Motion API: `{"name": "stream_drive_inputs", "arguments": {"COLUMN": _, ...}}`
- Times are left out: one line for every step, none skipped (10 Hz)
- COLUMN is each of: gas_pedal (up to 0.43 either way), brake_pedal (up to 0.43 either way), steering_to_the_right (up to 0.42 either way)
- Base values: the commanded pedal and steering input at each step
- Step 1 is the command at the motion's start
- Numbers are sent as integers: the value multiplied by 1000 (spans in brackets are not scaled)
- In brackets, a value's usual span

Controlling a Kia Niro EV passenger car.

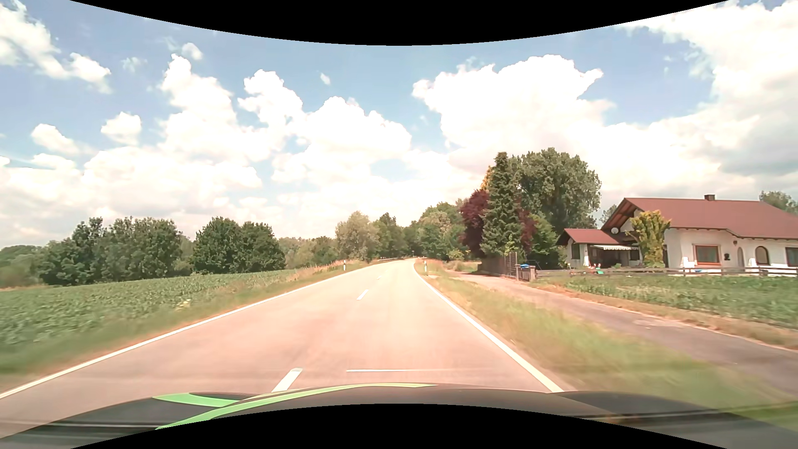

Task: Follow the waypoints while adhering to traffic rules and regulations

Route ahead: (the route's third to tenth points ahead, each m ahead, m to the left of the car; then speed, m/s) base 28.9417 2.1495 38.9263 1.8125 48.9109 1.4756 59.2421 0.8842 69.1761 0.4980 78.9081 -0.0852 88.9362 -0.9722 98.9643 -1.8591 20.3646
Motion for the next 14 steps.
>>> {"name": "stream_drive_inputs", "arguments": {"gas_pedal": 118, "brake_pedal": 0, "steering_to_the_right": 0}}
{"name": "stream_drive_inputs", "arguments": {"gas_pedal": 118, "brake_pedal": 0, "steering_to_the_right": 0}}
{"name": "stream_drive_inputs", "arguments": {"gas_pedal": 118, "brake_pedal": 0, "steering_to_the_right": 0}}
{"name": "stream_drive_inputs", "arguments": {"gas_pedal": 118, "brake_pedal": 0, "steering_to_the_right": 0}}
{"name": "stream_drive_inputs", "arguments": {"gas_pedal": 118, "brake_pedal": 0, "steering_to_the_right": 0}}
{"name": "stream_drive_inputs", "arguments": {"gas_pedal": 118, "brake_pedal": 0, "steering_to_the_right": 0}}
{"name": "stream_drive_inputs", "arguments": {"gas_pedal": 118, "brake_pedal": 0, "steering_to_the_right": 0}}
{"name": "stream_drive_inputs", "arguments": {"gas_pedal": 118, "brake_pedal": 0, "steering_to_the_right": 0}}
{"name": "stream_drive_inputs", "arguments": {"gas_pedal": 118, "brake_pedal": 0, "steering_to_the_right": 0}}
{"name": "stream_drive_inputs", "arguments": {"gas_pedal": 118, "brake_pedal": 0, "steering_to_the_right": 0}}
{"name": "stream_drive_inputs", "arguments": {"gas_pedal": 118, "brake_pedal": 0, "steering_to_the_right": 0}}
{"name": "stream_drive_inputs", "arguments": {"gas_pedal": 118, "brake_pedal": 0, "steering_to_the_right": 0}}
{"name": "stream_drive_inputs", "arguments": {"gas_pedal": 118, "brake_pedal": 0, "steering_to_the_right": 0}}
{"name": "stream_drive_inputs", "arguments": {"gas_pedal": 118, "brake_pedal": 0, "steering_to_the_right": 0}}
